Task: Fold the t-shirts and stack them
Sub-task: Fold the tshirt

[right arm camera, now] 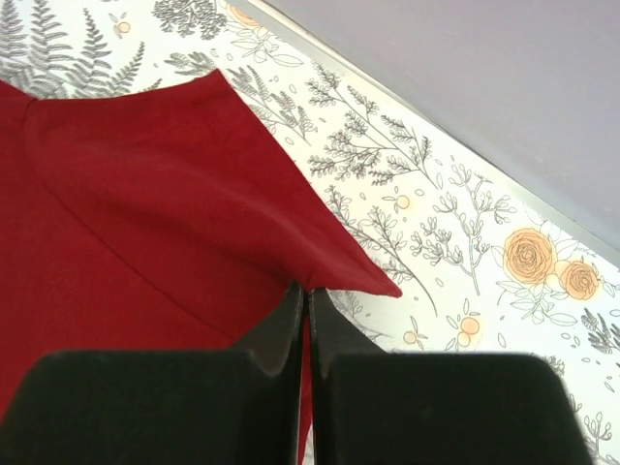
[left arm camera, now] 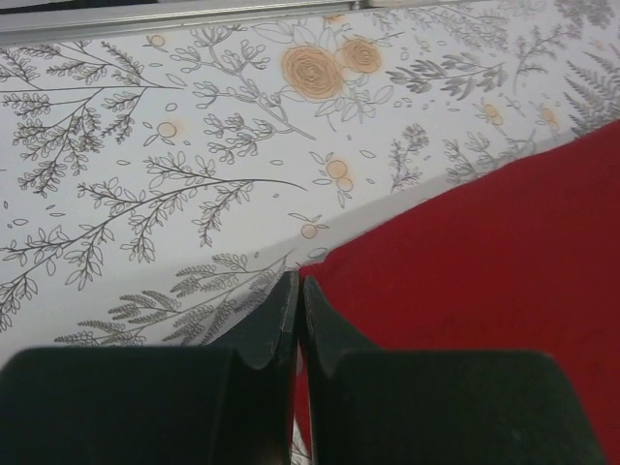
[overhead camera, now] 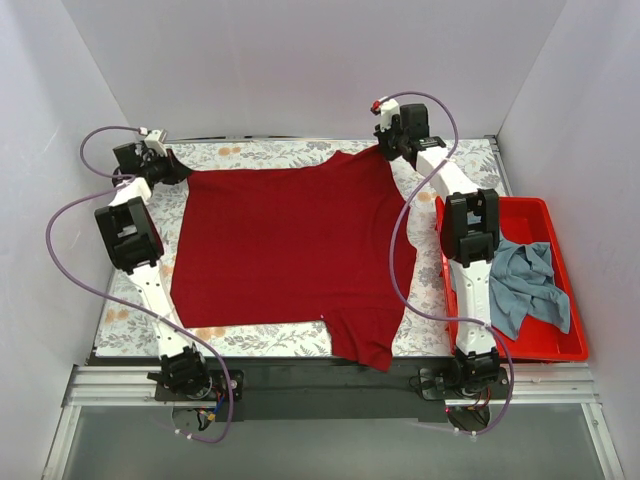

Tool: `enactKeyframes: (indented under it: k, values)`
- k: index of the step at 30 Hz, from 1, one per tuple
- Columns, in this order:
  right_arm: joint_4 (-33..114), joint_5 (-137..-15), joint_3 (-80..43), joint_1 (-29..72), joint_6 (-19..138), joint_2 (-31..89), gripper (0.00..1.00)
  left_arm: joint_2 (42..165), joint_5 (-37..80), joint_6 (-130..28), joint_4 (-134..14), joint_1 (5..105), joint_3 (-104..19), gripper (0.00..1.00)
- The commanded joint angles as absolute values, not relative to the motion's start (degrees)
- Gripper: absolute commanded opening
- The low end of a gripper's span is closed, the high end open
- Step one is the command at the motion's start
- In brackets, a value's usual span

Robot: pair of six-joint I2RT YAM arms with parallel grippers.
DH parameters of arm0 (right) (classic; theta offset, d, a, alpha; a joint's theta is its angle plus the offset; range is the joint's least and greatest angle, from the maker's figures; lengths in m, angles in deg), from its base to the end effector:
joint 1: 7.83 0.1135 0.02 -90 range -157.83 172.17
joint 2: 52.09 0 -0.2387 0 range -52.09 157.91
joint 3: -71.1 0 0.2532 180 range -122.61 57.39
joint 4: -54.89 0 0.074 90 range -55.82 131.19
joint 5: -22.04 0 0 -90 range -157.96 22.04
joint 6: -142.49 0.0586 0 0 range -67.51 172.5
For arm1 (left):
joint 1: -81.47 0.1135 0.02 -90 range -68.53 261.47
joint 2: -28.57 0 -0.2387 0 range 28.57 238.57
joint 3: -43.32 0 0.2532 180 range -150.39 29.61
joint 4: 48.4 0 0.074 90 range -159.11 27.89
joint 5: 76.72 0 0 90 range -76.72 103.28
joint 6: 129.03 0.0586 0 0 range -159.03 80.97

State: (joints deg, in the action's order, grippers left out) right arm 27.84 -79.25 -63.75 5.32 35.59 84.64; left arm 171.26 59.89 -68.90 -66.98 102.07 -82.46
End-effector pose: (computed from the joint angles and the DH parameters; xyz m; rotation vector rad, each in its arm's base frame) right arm 0.5446 0.1390 0.2052 -0.6518 1.9638 0.1642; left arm 0.5253 0.1519 0.1182 -0.4680 2.0726 -0.9770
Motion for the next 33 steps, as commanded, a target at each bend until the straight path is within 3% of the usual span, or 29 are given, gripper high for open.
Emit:
enactKeyframes:
  k: [1,13,33]
  values:
    - [29.94,-80.88,-61.18,5.01,34.83,78.88,0.01,162.61,65.74,-68.47,-62.47,102.56,-78.61,0.0]
    - [27.74,-83.61,-53.18,5.09,33.6,72.46,0.01,154.35,72.78,-67.95,-54.38,106.43,-68.31,0.0]
    - [25.1,-86.77,-33.94,5.01,32.46,58.13,0.01,142.66,78.23,-47.83,-65.62,109.86,-53.8,0.0]
